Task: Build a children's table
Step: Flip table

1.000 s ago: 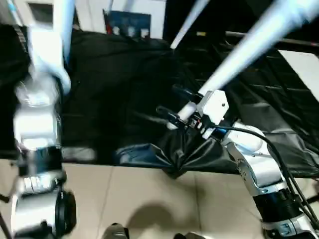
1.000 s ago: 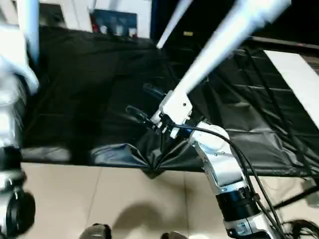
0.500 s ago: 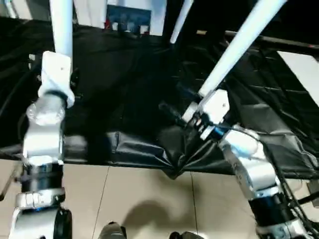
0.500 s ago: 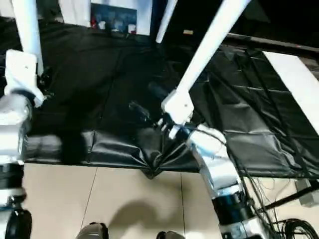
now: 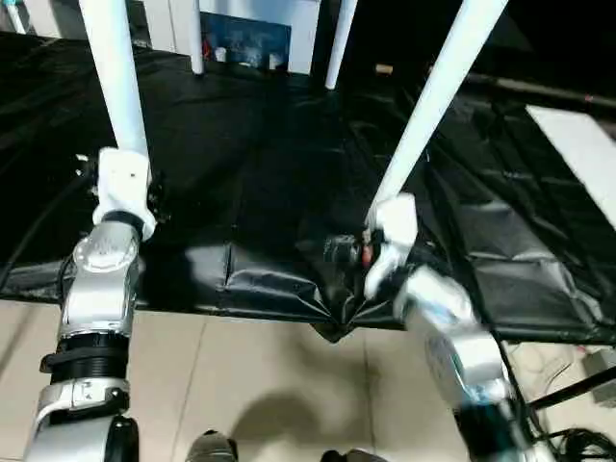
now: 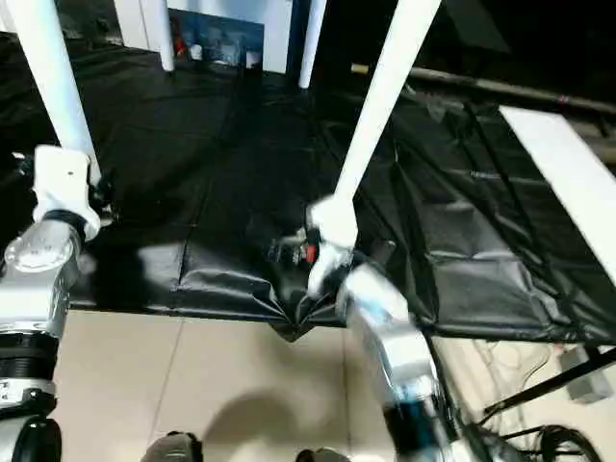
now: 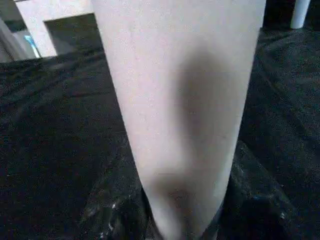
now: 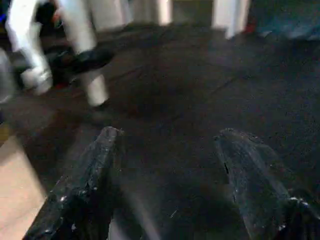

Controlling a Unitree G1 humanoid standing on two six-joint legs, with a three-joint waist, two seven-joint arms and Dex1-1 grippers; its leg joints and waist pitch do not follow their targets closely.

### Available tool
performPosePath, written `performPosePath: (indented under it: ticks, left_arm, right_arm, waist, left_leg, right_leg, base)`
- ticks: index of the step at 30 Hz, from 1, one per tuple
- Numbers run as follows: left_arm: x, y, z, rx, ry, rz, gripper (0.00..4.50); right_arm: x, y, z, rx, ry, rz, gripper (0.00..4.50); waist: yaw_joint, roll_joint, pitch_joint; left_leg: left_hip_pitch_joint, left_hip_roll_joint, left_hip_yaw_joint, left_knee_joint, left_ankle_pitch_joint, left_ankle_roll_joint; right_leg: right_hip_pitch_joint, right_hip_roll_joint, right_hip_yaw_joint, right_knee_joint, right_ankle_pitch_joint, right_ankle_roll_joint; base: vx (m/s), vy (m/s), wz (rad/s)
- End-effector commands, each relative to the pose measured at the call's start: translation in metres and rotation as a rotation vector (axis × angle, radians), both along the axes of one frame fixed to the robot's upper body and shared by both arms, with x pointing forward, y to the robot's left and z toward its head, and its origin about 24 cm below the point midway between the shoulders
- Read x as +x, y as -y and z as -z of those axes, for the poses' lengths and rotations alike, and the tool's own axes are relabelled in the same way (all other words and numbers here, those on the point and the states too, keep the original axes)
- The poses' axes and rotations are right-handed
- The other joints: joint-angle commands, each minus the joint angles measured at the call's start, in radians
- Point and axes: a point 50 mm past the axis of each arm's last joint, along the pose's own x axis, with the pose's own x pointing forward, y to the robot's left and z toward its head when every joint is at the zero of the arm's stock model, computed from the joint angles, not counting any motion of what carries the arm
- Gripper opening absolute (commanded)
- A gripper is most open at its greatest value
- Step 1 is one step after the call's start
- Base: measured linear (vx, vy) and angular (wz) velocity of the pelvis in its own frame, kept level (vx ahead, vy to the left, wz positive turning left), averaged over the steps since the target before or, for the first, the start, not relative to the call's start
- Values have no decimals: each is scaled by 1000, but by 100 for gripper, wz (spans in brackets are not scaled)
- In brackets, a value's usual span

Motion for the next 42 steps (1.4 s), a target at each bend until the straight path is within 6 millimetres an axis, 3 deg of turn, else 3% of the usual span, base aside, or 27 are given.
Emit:
performPosePath:
  ticks: [1, 3, 4, 7, 11, 17, 19, 21, 25, 27, 28, 29, 30, 32, 33, 34, 35, 36, 37, 38, 39, 42]
  left_arm:
    - [3, 11, 12, 106, -68, 89, 150]
    - [5, 11, 13, 114, -77, 100, 150]
    - [6, 11, 13, 116, -79, 105, 185]
    - [7, 11, 11, 111, -66, 101, 224]
    - [6, 11, 4, 63, 9, 96, 240]
    - [-2, 10, -3, -36, 120, 130, 286]
    - [-7, 8, -4, -54, 140, 130, 311]
    - [-15, 5, -2, -73, 155, 118, 316]
    - [-34, -9, 3, -34, 172, 47, 358]
    - [-42, -13, 3, -38, 206, 31, 362]
    - [-55, -19, 4, -58, 237, 4, 362]
    - [-55, -19, 4, -58, 237, 4, 362]
    - [-62, -22, 6, -65, 248, -7, 362]
    - [-76, -27, 8, -78, 262, -25, 362]
    - [-81, -28, 9, -87, 266, -32, 362]
    - [-92, -28, 9, -105, 272, -45, 362]
    - [-98, -25, 8, -114, 273, -43, 362]
    - [-98, -25, 8, -114, 273, -43, 362]
    - [-103, -19, 7, -135, 266, -36, 362]
    - [-106, -10, 9, -187, 242, -10, 362]
    - [-108, -1, 12, -194, 200, 3, 362]
    - [-110, 24, 17, -167, 151, 4, 362]
  right_arm:
    - [0, 3, -6, -17, 31, -8, 318]
    - [2, 4, -7, -29, 41, 3, 318]
    - [2, 5, -7, -33, 43, 12, 318]
    - [4, 7, -10, -35, 52, 36, 318]
    - [3, 9, -15, -4, 58, 67, 318]
    - [4, 16, -24, 59, 78, 121, 318]
    - [1, 18, -25, 71, 78, 123, 318]
    - [-3, 20, -24, 72, 71, 128, 318]
    - [-11, 27, -19, 50, 63, 177, 318]
    - [-14, 32, -19, 41, 70, 210, 318]
    - [-18, 37, -20, 39, 81, 244, 318]
    - [-18, 37, -20, 39, 81, 244, 318]
    - [-19, 40, -20, 37, 79, 266, 318]
    - [-21, 45, -19, 31, 71, 303, 318]
    - [-22, 47, -18, 25, 66, 317, 318]
    - [-24, 51, -15, -6, 45, 343, 318]
    - [-25, 53, -14, -27, 42, 358, 318]
    - [-25, 53, -14, -27, 42, 358, 318]
    - [-26, 56, -13, -49, 36, 380, 318]
    - [-26, 59, -11, -70, 18, 397, 318]
    - [-27, 61, -9, -101, -1, 417, 318]
    - [-26, 66, -2, -173, -16, 483, 318]
  waist:
    - [-10, 36, -56]
    - [-11, 34, -53]
    - [-12, 34, -52]
    - [-13, 33, -51]
    - [-14, 31, -51]
    - [-11, 32, -58]
    - [-10, 42, -62]
    - [-11, 43, -61]
    - [-12, 50, -62]
    - [-12, 61, -62]
    - [-14, 63, -58]
    - [-15, 60, -56]
    - [-13, 73, -57]
    - [-16, 68, -52]
    - [-20, 71, -51]
    - [-17, 82, -53]
    - [-20, 77, -50]
    - [-20, 79, -49]
    - [-19, 83, -44]
    - [-21, 80, -40]
    - [-16, 85, -43]
    - [-15, 85, -46]
  left_leg:
    - [50, 24, -12, -95, -451, -63]
    - [52, 23, -13, -96, -469, -65]
    - [52, 24, -14, -97, -475, -70]
    - [51, 25, -16, -98, -483, -73]
    - [48, 25, -15, -98, -465, -68]
    - [41, 25, -6, -95, -332, -46]
    - [40, 25, -5, -93, -291, -41]
    - [38, 26, -2, -91, -259, -32]
    - [38, 24, 1, -87, -242, -20]
    - [41, 23, 0, -88, -258, -24]
    - [41, 25, 0, -91, -295, -31]
    - [39, 25, 0, -93, -311, -32]
    - [45, 24, -1, -92, -345, -37]
    - [40, 27, -1, -95, -366, -44]
    - [41, 25, -2, -97, -392, -47]
    - [45, 26, -4, -97, -415, -54]
    - [43, 26, -3, -98, -423, -52]
    - [43, 27, -4, -99, -435, -56]
    - [56, 25, -4, -97, -506, -63]
    - [53, 23, -5, -97, -517, -63]
    - [55, 22, -8, -96, -520, -68]
    - [55, 21, -7, -94, -506, -67]
  right_leg:
    - [15, -51, 35, -84, -317, -107]
    - [13, -53, 36, -87, -348, -102]
    - [13, -56, 37, -88, -362, -98]
    - [13, -57, 37, -88, -378, -94]
    - [14, -61, 39, -90, -386, -92]
    - [26, -54, 38, -72, -205, -129]
    - [33, -51, 37, -61, -126, -144]
    - [36, -49, 37, -56, -63, -161]
    - [42, -45, 38, -54, -18, -164]
    - [41, -46, 39, -56, -35, -166]
    - [40, -46, 40, -61, -78, -163]
    - [40, -45, 40, -64, -99, -162]
    - [34, -45, 41, -68, -148, -158]
    - [34, -45, 43, -74, -181, -151]
    - [34, -44, 42, -76, -219, -142]
    - [31, -46, 43, -78, -258, -136]
    - [30, -44, 43, -82, -272, -131]
    - [30, -44, 43, -81, -289, -129]
    - [19, -45, 44, -95, -393, -115]
    - [20, -46, 44, -98, -426, -107]
    - [21, -48, 45, -102, -471, -93]
    - [18, -44, 45, -110, -500, -52]
  base:
    - [0, 0, 0]
    - [0, 0, 0]
    - [0, 0, 0]
    - [0, 0, 0]
    - [0, 0, 0]
    - [0, 0, 0]
    - [0, 0, 0]
    - [0, 0, 0]
    - [0, 0, 0]
    - [0, 0, 0]
    - [0, 0, 0]
    - [0, 0, 0]
    - [0, 0, 0]
    - [0, 0, 0]
    - [0, 0, 0]
    - [0, 0, 0]
    - [0, 0, 0]
    - [0, 0, 0]
    - [0, 0, 0]
    - [0, 0, 0]
    - [0, 0, 0]
    - [0, 0, 0]
